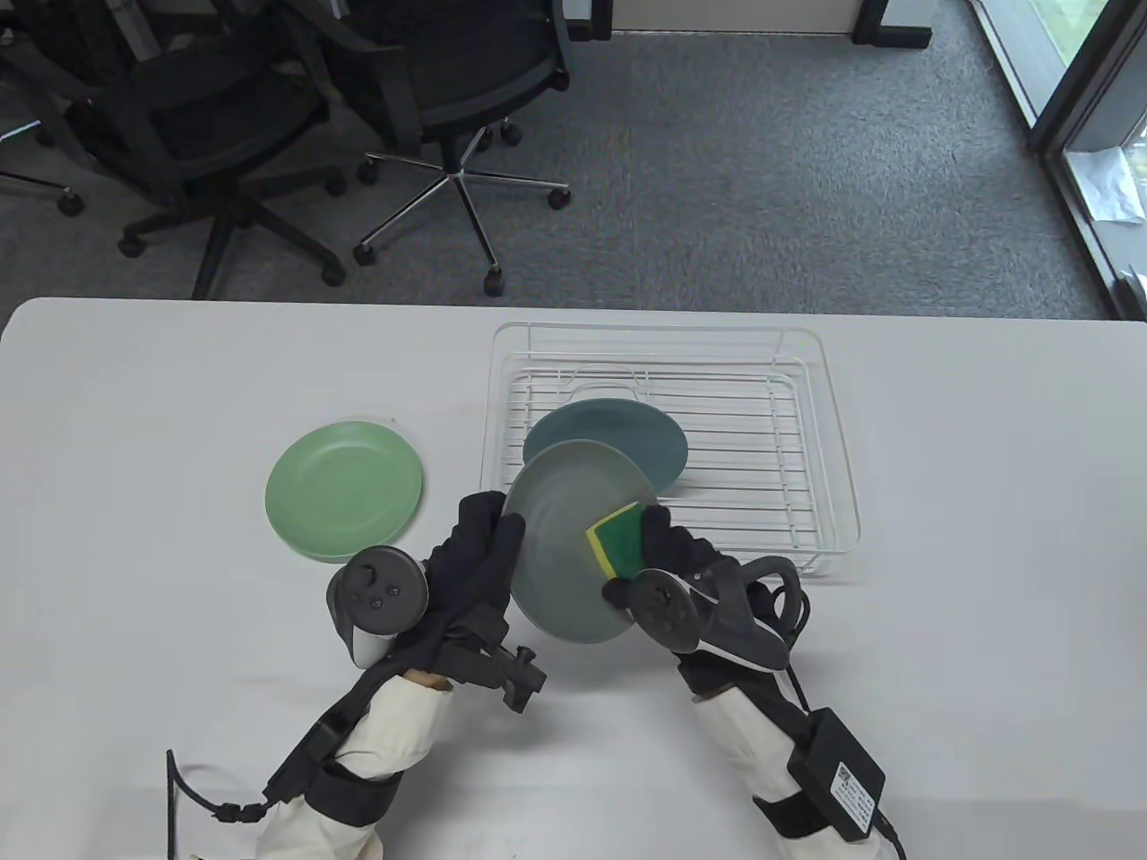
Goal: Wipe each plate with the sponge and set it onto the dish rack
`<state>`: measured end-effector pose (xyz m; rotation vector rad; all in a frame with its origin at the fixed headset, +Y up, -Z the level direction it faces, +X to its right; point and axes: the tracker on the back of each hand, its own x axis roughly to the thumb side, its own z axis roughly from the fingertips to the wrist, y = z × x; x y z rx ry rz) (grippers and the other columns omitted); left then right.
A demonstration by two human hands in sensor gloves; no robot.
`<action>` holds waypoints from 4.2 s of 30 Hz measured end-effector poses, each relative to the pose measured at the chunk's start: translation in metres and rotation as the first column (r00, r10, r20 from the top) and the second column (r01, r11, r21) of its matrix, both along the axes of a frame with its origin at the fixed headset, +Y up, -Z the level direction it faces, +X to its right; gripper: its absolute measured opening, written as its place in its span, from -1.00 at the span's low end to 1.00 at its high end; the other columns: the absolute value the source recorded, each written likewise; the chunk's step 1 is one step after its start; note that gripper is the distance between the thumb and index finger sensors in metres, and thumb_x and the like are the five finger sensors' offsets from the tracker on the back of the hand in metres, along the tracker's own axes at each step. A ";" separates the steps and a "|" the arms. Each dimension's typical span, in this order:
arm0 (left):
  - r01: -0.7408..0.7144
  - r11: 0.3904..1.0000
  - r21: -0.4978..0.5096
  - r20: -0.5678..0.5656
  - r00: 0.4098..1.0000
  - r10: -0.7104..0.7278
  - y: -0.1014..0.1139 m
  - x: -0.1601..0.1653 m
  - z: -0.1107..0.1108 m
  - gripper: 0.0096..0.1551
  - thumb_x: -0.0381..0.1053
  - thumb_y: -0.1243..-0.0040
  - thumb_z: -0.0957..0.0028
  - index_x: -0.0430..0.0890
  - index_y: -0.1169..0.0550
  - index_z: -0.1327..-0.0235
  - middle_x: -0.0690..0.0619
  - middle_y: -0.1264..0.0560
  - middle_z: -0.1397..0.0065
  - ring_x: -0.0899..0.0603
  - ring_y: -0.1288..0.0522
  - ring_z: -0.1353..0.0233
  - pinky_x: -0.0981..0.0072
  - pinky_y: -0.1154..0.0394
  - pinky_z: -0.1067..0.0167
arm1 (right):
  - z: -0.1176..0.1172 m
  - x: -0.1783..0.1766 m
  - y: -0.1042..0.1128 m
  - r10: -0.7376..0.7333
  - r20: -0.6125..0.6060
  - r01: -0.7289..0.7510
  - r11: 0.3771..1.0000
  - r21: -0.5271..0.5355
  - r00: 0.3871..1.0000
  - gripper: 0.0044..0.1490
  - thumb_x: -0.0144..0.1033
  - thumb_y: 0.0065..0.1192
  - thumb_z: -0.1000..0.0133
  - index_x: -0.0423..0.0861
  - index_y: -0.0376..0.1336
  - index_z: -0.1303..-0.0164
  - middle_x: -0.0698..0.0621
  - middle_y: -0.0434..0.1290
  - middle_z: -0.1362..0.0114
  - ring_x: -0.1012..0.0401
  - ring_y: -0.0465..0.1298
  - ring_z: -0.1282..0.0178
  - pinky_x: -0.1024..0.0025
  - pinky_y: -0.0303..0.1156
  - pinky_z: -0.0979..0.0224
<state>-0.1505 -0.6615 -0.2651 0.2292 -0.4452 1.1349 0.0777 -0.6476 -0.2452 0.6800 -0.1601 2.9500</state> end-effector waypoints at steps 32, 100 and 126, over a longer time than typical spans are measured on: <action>0.032 1.000 -0.001 0.015 0.999 -0.032 0.001 0.006 0.005 -0.43 -0.04 0.19 -0.35 -0.53 -0.27 -0.25 -0.49 -0.50 -0.16 -0.35 -0.64 0.07 0.38 -0.71 0.28 | 0.014 -0.021 0.000 -0.169 -0.196 0.174 0.985 0.010 0.966 0.09 0.02 0.21 -0.16 -0.47 0.02 -0.66 -0.37 0.43 -0.38 -0.15 0.53 -0.19 0.02 0.52 -0.24; 0.047 0.959 -0.280 0.103 0.994 -0.019 -0.023 -0.002 -0.016 -0.54 -0.13 -0.18 -0.17 -0.45 -0.70 -0.03 -0.13 -0.74 0.35 -0.06 -0.68 0.55 0.65 -0.57 0.78 | -0.036 0.050 -0.036 -0.976 0.132 0.908 0.106 -0.405 0.173 -0.27 -0.29 -0.05 -0.38 -0.09 -0.15 -0.74 -0.50 0.30 -0.53 -0.29 0.43 -0.35 0.00 0.49 -0.33; -0.221 0.947 -0.232 -0.145 0.971 0.191 -0.027 -0.035 -0.020 -0.53 -0.11 -0.10 -0.20 -0.48 -0.64 -0.02 -0.10 -0.73 0.31 0.03 -0.71 0.50 0.77 -0.63 0.77 | -0.001 -0.026 -0.045 -0.932 0.077 0.779 0.248 -0.576 0.353 -0.14 -0.32 -0.18 -0.41 -0.58 -0.30 -0.62 -0.57 0.35 -0.36 -0.17 0.56 -0.18 0.25 0.62 -0.22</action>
